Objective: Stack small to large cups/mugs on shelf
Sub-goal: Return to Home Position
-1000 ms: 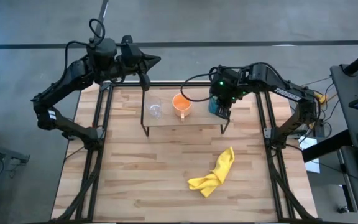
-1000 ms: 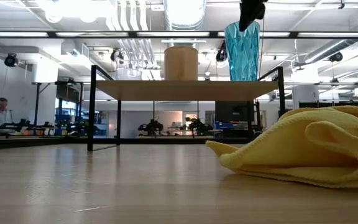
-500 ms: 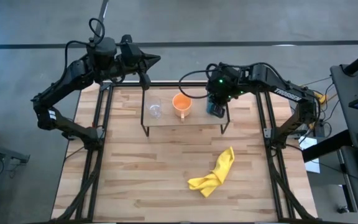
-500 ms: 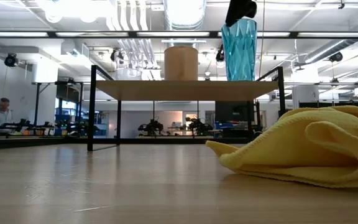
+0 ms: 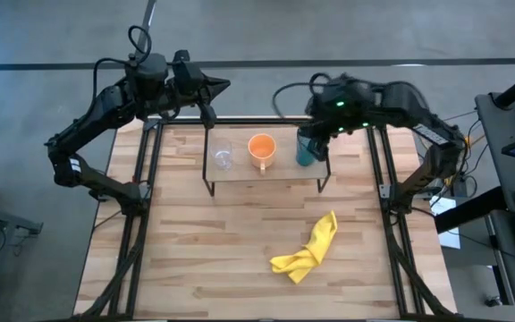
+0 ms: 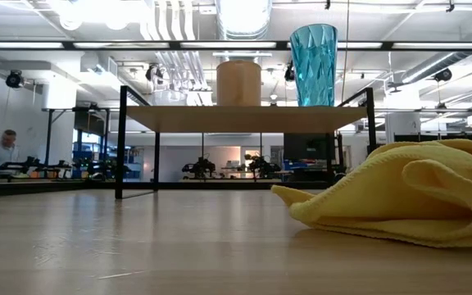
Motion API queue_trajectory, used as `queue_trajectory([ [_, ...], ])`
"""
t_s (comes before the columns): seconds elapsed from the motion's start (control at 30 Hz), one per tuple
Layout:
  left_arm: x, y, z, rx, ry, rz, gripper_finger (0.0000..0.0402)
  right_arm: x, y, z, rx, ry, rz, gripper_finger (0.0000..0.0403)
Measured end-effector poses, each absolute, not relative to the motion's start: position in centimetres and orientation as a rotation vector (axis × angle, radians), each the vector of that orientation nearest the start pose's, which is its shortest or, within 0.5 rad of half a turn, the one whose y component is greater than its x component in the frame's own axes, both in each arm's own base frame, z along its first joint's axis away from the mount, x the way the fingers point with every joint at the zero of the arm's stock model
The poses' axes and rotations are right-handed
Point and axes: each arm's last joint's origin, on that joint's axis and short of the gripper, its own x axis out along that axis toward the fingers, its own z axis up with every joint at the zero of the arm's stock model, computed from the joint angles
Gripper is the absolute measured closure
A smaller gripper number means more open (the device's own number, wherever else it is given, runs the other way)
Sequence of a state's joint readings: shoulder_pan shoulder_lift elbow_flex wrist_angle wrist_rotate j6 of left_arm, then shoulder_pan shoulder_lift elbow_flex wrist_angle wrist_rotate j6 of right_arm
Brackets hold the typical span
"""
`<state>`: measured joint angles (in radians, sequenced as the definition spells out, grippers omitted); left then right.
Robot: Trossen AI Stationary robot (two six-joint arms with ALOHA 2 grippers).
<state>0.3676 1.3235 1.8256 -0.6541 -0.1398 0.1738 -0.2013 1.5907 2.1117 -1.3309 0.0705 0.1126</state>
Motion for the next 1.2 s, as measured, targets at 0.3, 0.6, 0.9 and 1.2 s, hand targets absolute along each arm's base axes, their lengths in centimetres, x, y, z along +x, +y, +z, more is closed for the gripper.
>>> queue_trajectory([
  [0.3,20.8,8.4,51.8,0.144,0.200,0.490,0.0402,21.9,-3.7,53.2,0.268,0.556,-0.292,0.0330],
  [0.6,15.5,6.4,52.6,0.137,0.236,0.487,0.0402,16.7,-2.8,53.3,0.363,0.633,-0.310,0.0387],
  [0.9,8.6,3.5,51.7,-0.081,0.313,0.420,0.0402,13.0,-2.2,54.3,0.225,0.576,-0.259,0.0394],
  [1.2,3.9,1.7,51.0,-0.206,0.291,0.440,0.0402,9.5,-1.9,53.3,0.134,0.582,-0.319,0.0394],
])
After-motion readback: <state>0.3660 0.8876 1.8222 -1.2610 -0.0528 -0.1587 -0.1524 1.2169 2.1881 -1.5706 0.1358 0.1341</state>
